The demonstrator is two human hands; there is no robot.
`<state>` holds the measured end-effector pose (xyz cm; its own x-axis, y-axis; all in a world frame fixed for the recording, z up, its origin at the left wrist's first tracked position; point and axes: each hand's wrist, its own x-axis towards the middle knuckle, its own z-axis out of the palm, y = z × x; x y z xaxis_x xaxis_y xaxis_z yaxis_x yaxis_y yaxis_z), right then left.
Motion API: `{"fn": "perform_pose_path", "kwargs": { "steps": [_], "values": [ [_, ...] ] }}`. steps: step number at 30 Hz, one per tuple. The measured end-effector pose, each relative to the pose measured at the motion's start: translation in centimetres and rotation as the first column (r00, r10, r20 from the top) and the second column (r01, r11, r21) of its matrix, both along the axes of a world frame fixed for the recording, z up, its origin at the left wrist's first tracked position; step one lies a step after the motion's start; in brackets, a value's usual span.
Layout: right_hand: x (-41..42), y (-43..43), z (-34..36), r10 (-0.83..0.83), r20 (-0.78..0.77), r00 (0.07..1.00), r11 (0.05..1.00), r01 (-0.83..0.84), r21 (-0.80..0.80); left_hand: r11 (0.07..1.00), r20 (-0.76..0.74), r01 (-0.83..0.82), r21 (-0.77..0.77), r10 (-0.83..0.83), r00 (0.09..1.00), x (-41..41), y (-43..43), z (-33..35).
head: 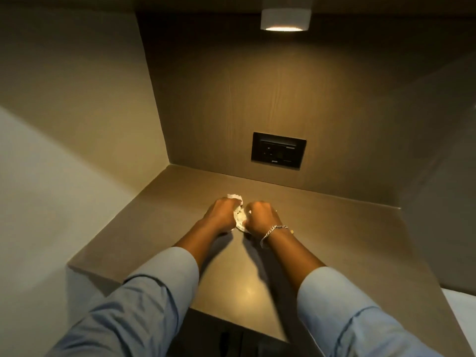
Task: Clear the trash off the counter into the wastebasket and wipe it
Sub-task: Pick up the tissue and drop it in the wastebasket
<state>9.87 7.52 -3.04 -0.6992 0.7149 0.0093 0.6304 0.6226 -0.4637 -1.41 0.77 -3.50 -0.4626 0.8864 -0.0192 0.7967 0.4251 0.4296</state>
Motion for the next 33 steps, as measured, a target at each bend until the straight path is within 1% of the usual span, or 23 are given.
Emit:
{"fn": "perform_pose_path", "kwargs": {
  "steps": [1,3,4,5,6,7,8,9,10,11,13,14,16,17,18,20,22,25,27,28,30,32,33],
  "values": [
    [-0.2,0.1,-0.4,-0.012,-0.007,1.000,1.000,0.012,-0.002,1.000,-0.020,-0.010,0.003,0.010,1.000,-0.4,0.5,-0.3],
    [-0.1,0.4,-1.1,-0.040,-0.082,0.996,0.999,0.038,-0.024,0.995,-0.010,-0.072,0.066,0.073,0.997,-0.6,0.7,-1.0],
    [0.1,0.5,-1.3,-0.056,-0.125,0.991,0.998,0.050,-0.048,0.987,0.028,-0.112,0.111,0.110,0.994,-0.4,0.6,-1.4],
    [0.5,0.4,-1.5,-0.075,-0.172,0.982,0.995,0.062,-0.080,0.973,0.104,-0.166,0.158,0.151,0.983,-0.2,0.3,-1.7],
    [1.1,0.3,-1.5,-0.099,-0.229,0.968,0.990,0.074,-0.117,0.950,0.228,-0.236,0.202,0.189,0.955,0.1,0.0,-1.9],
    [1.8,0.1,-1.4,-0.131,-0.299,0.945,0.984,0.088,-0.154,0.917,0.381,-0.317,0.240,0.211,0.900,0.6,-0.6,-2.0],
    [2.6,-0.2,-1.2,-0.169,-0.376,0.911,0.976,0.101,-0.194,0.877,0.522,-0.396,0.272,0.211,0.826,1.1,-1.3,-2.0],
    [3.5,-0.6,-1.0,-0.203,-0.450,0.869,0.968,0.108,-0.228,0.835,0.624,-0.462,0.298,0.195,0.756,1.9,-2.1,-1.9],
    [4.5,-1.1,-0.7,-0.224,-0.512,0.829,0.962,0.105,-0.250,0.799,0.691,-0.507,0.322,0.168,0.703,2.7,-2.9,-1.8],
    [5.8,-1.7,-0.3,-0.230,-0.557,0.798,0.960,0.093,-0.262,0.774,0.737,-0.535,0.340,0.133,0.662,3.8,-3.9,-1.7],
    [8.8,-3.1,0.2,-0.222,-0.605,0.765,0.963,0.073,-0.261,0.734,0.800,-0.573,0.364,0.069,0.597,6.6,-6.1,-0.9],
    [10.4,-3.8,0.5,-0.218,-0.618,0.755,0.966,0.076,-0.248,0.707,0.835,-0.607,0.364,0.042,0.549,8.0,-7.2,-0.4],
    [14.2,-5.4,0.9,-0.233,-0.642,0.730,0.965,0.094,-0.244,0.637,0.905,-0.693,0.338,-0.017,0.426,11.0,-9.4,0.5],
    [16.4,-6.3,1.0,-0.239,-0.658,0.714,0.964,0.091,-0.251,0.612,0.922,-0.719,0.330,-0.045,0.385,12.8,-10.6,0.9],
    [18.8,-7.4,1.0,-0.242,-0.669,0.703,0.962,0.083,-0.261,0.606,0.931,-0.727,0.323,-0.065,0.359,14.8,-11.9,1.1],
    [22.9,-9.6,0.7,-0.233,-0.667,0.708,0.964,0.075,-0.257,0.602,0.947,-0.740,0.300,-0.092,0.309,18.7,-14.2,0.9],
    [27.3,-11.8,-0.5,-0.250,-0.633,0.733,0.961,0.109,-0.253,0.602,0.967,-0.759,0.248,-0.109,0.230,22.8,-16.0,0.3],
    [33.0,-14.9,-2.8,-0.254,-0.570,0.781,0.962,0.144,-0.231,0.614,0.989,-0.776,0.145,-0.123,0.088,27.9,-18.1,-1.3],
    [36.0,-17.1,-5.1,-0.237,-0.498,0.834,0.967,0.155,-0.201,0.634,0.995,-0.770,0.072,-0.102,0.009,31.0,-19.3,-3.3],
    [37.3,-18.0,-6.7,-0.236,-0.463,0.855,0.968,0.163,-0.192,0.639,0.997,-0.768,0.037,-0.079,-0.017,32.3,-19.7,-4.8],
    [39.6,-19.5,-10.4,-0.289,-0.390,0.875,0.950,0.210,-0.233,0.650,0.997,-0.758,-0.045,-0.014,-0.072,34.7,-20.7,-8.5],
    [41.8,-20.7,-15.8,-0.396,-0.315,0.862,0.902,0.303,-0.307,0.669,0.989,-0.728,-0.147,0.097,-0.111,37.1,-21.6,-13.8],
    [42.8,-21.2,-19.0,-0.464,-0.274,0.842,0.864,0.364,-0.347,0.669,0.979,-0.716,-0.198,0.173,-0.109,38.3,-22.0,-17.0]
  ]
}}
